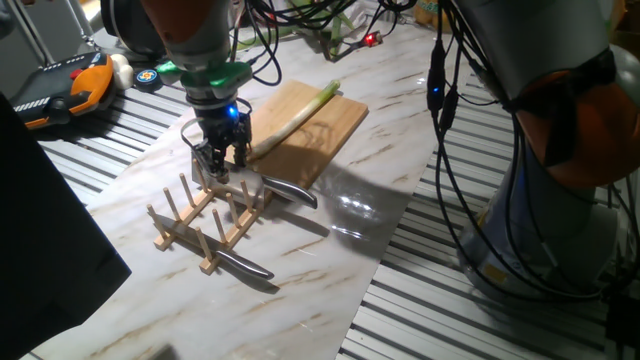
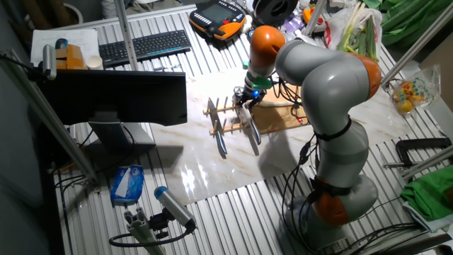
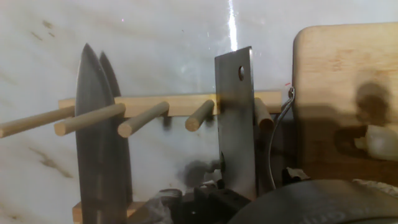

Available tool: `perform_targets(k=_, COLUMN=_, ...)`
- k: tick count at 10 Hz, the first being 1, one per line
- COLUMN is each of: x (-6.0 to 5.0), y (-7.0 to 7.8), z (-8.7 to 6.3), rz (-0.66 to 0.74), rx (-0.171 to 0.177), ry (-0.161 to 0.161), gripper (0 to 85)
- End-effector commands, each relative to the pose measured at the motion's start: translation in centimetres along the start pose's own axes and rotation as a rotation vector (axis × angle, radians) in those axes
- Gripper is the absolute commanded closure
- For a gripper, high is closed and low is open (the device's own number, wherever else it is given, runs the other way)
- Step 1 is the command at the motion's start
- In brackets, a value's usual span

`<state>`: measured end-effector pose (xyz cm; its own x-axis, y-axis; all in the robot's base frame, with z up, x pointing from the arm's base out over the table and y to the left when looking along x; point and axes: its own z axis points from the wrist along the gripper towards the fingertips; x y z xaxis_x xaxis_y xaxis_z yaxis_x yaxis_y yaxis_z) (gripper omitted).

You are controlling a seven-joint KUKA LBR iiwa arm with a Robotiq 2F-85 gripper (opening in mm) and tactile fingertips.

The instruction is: Chop the scallions

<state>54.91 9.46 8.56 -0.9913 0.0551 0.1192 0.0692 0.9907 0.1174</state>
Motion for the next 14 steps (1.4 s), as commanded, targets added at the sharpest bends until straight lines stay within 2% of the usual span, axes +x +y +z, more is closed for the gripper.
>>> perform_targets(k=1, x=0.03, y=0.09, z=-0.02, rz=-0.005, rx=-0.002, ry=0.011, gripper=33.0)
perform_targets(k=2, x=0.07, y=0.17, z=0.02, rz=-0.01, rx=-0.004, ry=0.022, gripper=33.3)
perform_targets(k=4, x=0.11, y=0.32, z=0.02, rz=-0.012, rx=-0.006, ry=0.022, gripper=34.7)
perform_targets(k=6, x=0.04, y=0.3, z=0.02, rz=-0.013, rx=-0.014, ry=0.03, gripper=43.0)
perform_targets(k=8, x=0.04, y=0.37, z=-0.01, rz=-0.013, rx=-0.018, ry=0.03, gripper=47.7)
perform_targets(k=11, x=0.08, y=0.51, z=-0.15, rz=-0.017, rx=-0.027, ry=0.025, gripper=69.7)
perform_targets(k=13, x=0.05, y=0.77, z=-0.69, rz=-0.017, rx=-0.027, ry=0.02, gripper=76.3)
perform_targets(k=14, x=0.04, y=0.87, z=-0.94, rz=-0.02, rx=-0.038, ry=0.026, gripper=84.3)
